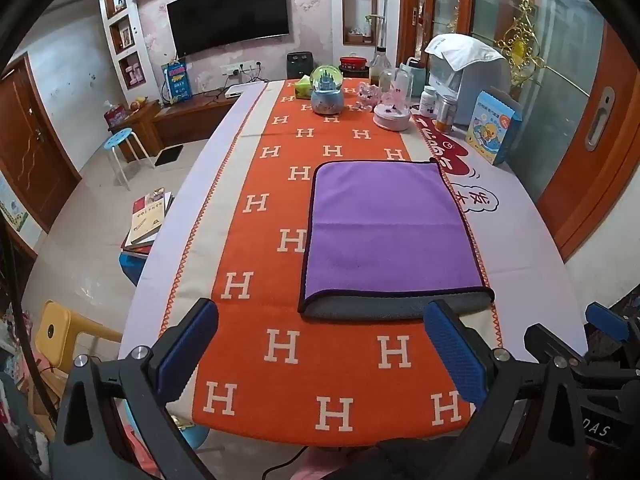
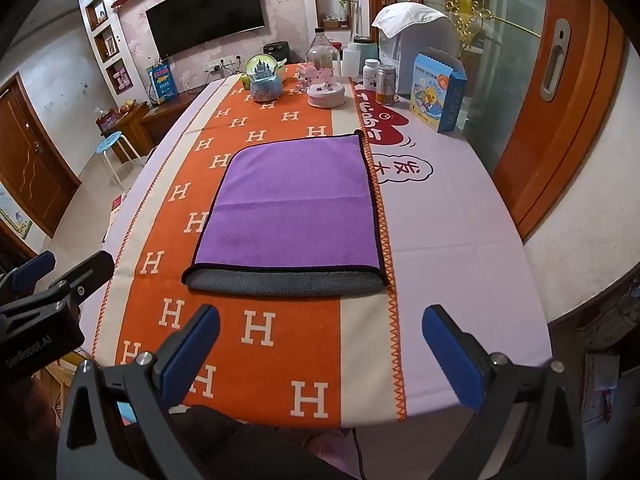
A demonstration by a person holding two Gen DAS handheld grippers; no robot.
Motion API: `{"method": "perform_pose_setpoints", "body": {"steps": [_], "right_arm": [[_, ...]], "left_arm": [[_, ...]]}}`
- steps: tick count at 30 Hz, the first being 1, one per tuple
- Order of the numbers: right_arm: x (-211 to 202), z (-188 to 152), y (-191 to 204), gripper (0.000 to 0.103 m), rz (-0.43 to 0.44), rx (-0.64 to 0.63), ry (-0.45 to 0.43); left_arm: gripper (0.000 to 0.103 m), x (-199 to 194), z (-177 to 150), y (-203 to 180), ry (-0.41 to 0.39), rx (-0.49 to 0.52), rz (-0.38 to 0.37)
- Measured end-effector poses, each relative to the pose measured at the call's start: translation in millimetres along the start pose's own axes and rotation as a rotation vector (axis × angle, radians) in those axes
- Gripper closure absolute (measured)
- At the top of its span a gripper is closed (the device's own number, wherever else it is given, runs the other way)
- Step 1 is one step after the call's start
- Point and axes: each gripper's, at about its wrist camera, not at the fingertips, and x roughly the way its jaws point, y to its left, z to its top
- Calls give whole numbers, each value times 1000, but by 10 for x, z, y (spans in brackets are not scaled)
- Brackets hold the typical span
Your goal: Fold towel
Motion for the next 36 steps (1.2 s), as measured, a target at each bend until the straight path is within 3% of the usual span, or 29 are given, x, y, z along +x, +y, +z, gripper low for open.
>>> {"method": "perform_pose_setpoints", "body": {"steps": [36], "right_arm": [[47,32,13,2,-12,-2,7]], "left_arm": [[1,77,-19,30,36,-4,5]]}}
